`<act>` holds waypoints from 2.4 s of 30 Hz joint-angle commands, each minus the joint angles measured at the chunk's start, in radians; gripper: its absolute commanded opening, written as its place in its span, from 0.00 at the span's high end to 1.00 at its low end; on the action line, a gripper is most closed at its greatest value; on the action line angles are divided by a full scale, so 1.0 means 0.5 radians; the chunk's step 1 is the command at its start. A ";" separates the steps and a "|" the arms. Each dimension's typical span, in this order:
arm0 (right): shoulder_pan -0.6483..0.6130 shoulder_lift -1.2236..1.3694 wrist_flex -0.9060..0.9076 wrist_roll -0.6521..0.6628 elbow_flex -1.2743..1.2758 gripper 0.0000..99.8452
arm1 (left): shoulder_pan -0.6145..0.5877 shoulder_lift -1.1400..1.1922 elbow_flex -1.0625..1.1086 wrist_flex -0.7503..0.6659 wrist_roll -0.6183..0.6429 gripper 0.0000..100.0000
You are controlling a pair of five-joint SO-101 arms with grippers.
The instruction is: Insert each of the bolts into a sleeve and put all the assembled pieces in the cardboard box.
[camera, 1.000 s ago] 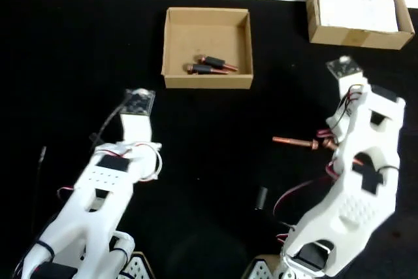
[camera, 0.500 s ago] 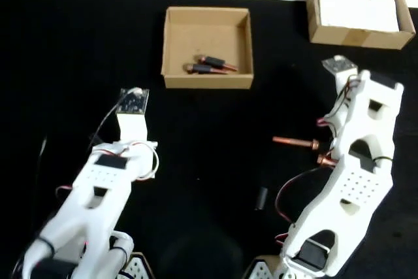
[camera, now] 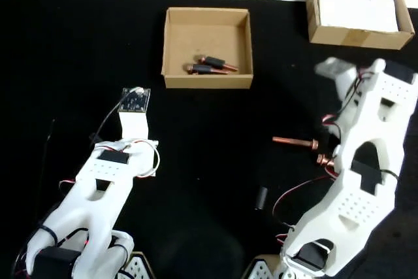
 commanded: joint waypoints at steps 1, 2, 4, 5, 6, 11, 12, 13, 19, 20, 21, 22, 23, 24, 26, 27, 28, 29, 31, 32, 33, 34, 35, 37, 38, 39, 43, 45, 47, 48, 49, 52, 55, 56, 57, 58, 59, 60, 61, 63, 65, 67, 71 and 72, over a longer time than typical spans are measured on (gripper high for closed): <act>0.041 -0.127 0.023 0.365 0.106 0.77 | -0.017 0.002 -0.081 -0.025 -0.003 0.99; 0.041 -0.124 0.023 0.439 0.121 0.76 | -0.017 0.002 -0.081 -0.025 -0.003 0.99; 0.041 -0.124 -0.017 0.491 0.143 0.76 | -0.017 0.002 -0.081 -0.025 -0.003 0.99; 0.038 -0.124 -0.075 0.491 0.149 0.76 | -0.017 0.002 -0.081 -0.025 -0.003 0.99; 0.038 -0.118 -0.140 0.491 0.152 0.76 | -0.017 0.002 -0.081 -0.025 -0.003 0.99; 0.041 -0.038 -0.407 0.491 0.290 0.76 | -0.017 0.002 -0.081 -0.025 -0.003 0.99; 0.041 -0.011 -0.422 0.491 0.305 0.76 | -0.017 0.002 -0.081 -0.025 -0.003 0.99; 0.041 0.023 -0.425 0.491 0.318 0.76 | -0.017 0.005 -0.084 -0.025 -0.003 0.99; 0.087 0.133 -0.413 0.491 0.324 0.76 | -0.017 0.011 -0.084 -0.028 -0.003 0.99; 0.094 0.137 -0.413 0.491 0.324 0.76 | -0.017 0.011 -0.084 -0.028 -0.003 0.99; 0.109 0.137 -0.413 0.491 0.321 0.76 | -0.017 0.011 -0.084 -0.028 -0.003 0.99; 0.115 0.140 -0.425 0.491 0.321 0.76 | -0.017 0.011 -0.084 -0.028 -0.003 0.99; 0.115 0.149 -0.431 0.491 0.321 0.76 | -0.017 0.011 -0.084 -0.028 -0.003 0.99; 0.115 0.164 -0.437 0.491 0.327 0.78 | -0.017 0.011 -0.084 -0.031 -0.003 0.99; 0.112 0.256 -0.474 0.491 0.348 0.85 | -0.017 0.011 -0.084 -0.031 -0.003 0.99; 0.109 0.315 -0.517 0.485 0.361 0.90 | -0.017 0.011 -0.084 -0.031 -0.003 0.99; 0.103 0.376 -0.569 0.479 0.364 0.94 | -0.017 0.011 -0.084 -0.031 -0.003 0.99; 0.103 0.434 -0.606 0.476 0.367 0.99 | -0.017 0.011 -0.084 -0.031 -0.003 0.99; 0.109 0.483 -0.612 0.427 0.342 0.99 | -0.020 0.011 -0.084 -0.031 -0.003 0.99; 0.109 0.483 -0.612 0.387 0.318 0.99 | -0.029 0.011 -0.084 -0.031 0.000 0.99; 0.109 0.477 -0.612 0.365 0.305 0.99 | -0.038 0.011 -0.084 -0.031 0.003 0.99; 0.109 0.465 -0.612 0.350 0.299 0.99 | -0.041 0.011 -0.084 -0.031 0.003 0.99; 0.106 0.459 -0.609 0.350 0.287 0.99 | -0.041 0.011 -0.084 -0.031 0.003 0.99; 0.094 0.453 -0.535 0.350 0.247 0.99 | -0.044 0.011 -0.084 -0.031 0.003 0.99; 0.091 0.437 -0.474 0.347 0.195 0.99 | -0.044 0.008 -0.084 -0.031 0.003 0.99; 0.078 0.416 -0.404 0.347 0.140 0.99 | -0.044 0.008 -0.084 -0.031 0.003 0.99; 0.014 0.269 -0.137 0.344 -0.078 0.99 | -0.044 0.005 -0.084 -0.028 0.003 0.99; -0.044 0.176 -0.026 0.298 -0.137 0.99 | -0.044 0.002 -0.084 -0.028 0.003 0.99; -0.133 0.078 0.020 0.187 -0.152 0.99 | -0.044 0.002 -0.081 -0.028 0.003 0.99; -0.186 0.026 0.023 0.141 -0.152 0.99 | -0.044 0.002 -0.081 -0.028 0.003 0.99; -0.244 -0.026 0.023 0.098 -0.149 0.99 | -0.044 0.002 -0.081 -0.028 0.003 0.99; -0.480 -0.130 0.026 -0.086 -0.112 0.99 | -0.048 0.002 -0.081 -0.025 0.003 0.99; -0.778 -0.155 0.023 -0.255 -0.075 0.99 | -0.048 0.002 -0.081 -0.025 0.003 0.99; -0.879 -0.146 0.023 -0.301 -0.072 0.99 | -0.048 -0.002 -0.081 -0.025 0.003 0.99; -0.974 -0.133 0.020 -0.341 -0.075 0.99 | -0.048 -0.002 -0.081 -0.025 0.003 0.99; -1.060 -0.115 0.017 -0.374 -0.087 0.99 | -0.051 -0.002 -0.081 -0.025 0.003 0.99; -1.146 -0.097 -0.014 -0.408 -0.091 0.99 | -0.066 -0.002 -0.081 -0.025 0.003 0.99; -1.217 -0.081 -0.054 -0.445 -0.091 0.99 | -0.091 -0.002 -0.081 -0.025 0.003 0.99; -1.278 -0.069 -0.109 -0.479 -0.091 0.99 | -0.118 -0.002 -0.081 -0.025 0.006 0.99; -1.386 -0.048 -0.213 -0.534 -0.091 0.99 | -0.146 -0.002 -0.081 -0.025 0.006 0.99; -1.496 -0.032 -0.296 -0.586 -0.091 0.99 | -0.155 -0.005 -0.084 -0.025 0.006 0.99; -1.591 -0.020 -0.339 -0.632 -0.091 0.95 | -0.158 -0.023 -0.084 -0.025 0.006 0.99; -1.714 -0.017 -0.376 -0.681 -0.091 0.83 | -0.238 -0.124 -0.066 -0.025 0.006 0.99; -1.729 -0.017 -0.376 -0.681 -0.091 0.81 | -0.253 -0.133 -0.066 -0.025 0.006 0.99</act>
